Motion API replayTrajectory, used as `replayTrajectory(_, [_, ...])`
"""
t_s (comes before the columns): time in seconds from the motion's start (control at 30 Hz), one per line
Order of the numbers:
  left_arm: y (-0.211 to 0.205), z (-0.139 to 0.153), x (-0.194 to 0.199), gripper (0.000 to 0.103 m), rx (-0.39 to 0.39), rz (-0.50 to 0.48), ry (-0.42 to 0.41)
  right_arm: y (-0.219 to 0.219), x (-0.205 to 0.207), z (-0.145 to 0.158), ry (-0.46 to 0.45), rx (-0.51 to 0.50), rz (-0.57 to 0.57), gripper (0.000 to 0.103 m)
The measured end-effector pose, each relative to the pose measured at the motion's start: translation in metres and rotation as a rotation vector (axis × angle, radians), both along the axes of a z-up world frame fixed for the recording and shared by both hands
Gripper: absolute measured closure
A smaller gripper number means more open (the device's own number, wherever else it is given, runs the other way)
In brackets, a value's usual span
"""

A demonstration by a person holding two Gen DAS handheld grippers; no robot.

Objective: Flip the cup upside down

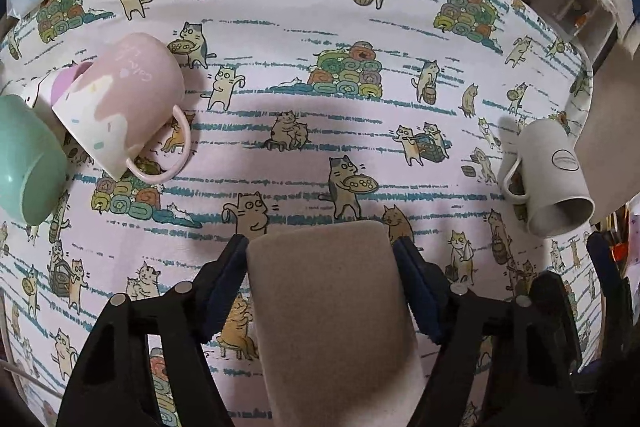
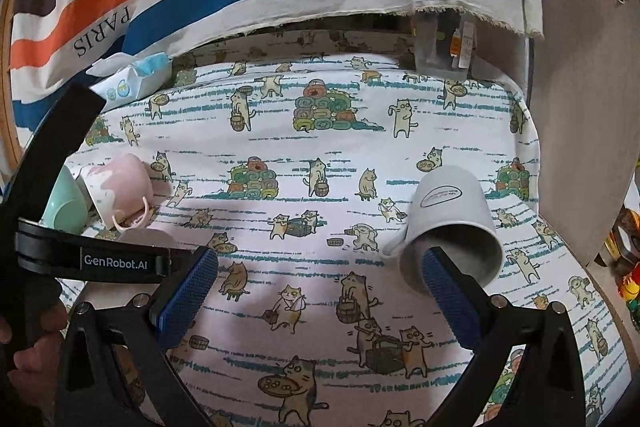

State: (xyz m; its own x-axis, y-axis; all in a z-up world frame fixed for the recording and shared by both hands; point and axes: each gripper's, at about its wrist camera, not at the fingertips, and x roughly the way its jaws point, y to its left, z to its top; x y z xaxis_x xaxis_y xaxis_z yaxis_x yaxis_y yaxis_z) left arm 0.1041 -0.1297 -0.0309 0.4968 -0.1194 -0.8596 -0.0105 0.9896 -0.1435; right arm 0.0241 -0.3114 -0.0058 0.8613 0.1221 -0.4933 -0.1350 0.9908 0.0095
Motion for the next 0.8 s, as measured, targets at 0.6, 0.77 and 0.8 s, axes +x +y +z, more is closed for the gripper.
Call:
replayTrajectory(0.6, [-0.008,0.054,-0.029,0.037,0.084,-0.091,-0.219,-0.005,-0.005,0.006,-0.008,0.129,0.135,0.0])
replayTrajectory(0.77, [-0.012,0.061,-0.035,0.038,0.109,-0.113,-0.257,0.009,-0.008,0.003,0.045,0.183,0.318,0.0])
replayTrajectory(0.8, [-0.012,0.062,-0.036,0.038,0.094,-0.115,-0.264,0.014,-0.008,0.001,0.055,0.163,0.326,0.0])
